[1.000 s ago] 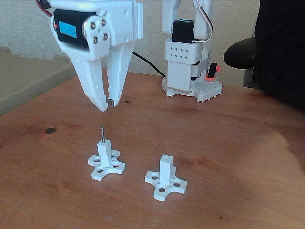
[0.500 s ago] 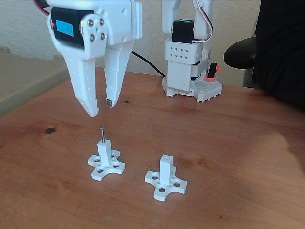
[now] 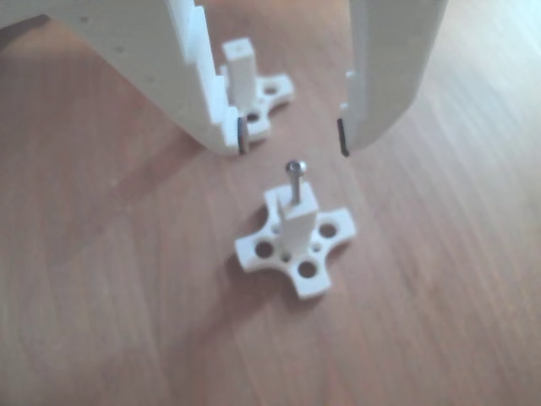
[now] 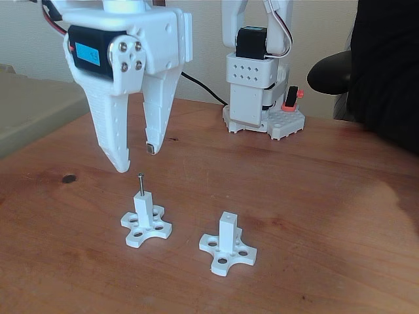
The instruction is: Grab the screw and set it in the hole.
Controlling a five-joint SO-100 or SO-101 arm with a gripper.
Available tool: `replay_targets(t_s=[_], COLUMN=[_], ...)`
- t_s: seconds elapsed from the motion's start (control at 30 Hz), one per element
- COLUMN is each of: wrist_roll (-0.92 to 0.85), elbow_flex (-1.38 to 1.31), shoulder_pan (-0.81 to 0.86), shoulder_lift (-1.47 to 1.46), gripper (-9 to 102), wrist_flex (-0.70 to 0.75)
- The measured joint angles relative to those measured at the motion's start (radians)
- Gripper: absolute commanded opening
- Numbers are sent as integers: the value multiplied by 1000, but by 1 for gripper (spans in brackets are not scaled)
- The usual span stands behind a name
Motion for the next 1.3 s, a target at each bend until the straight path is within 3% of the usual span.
replay_targets(t_s=[1.3], wrist_roll=[11], elbow_flex=[-17], shoulder_pan=[0], shoulder_lift=[-98], gripper=[14], wrist_flex=[-35])
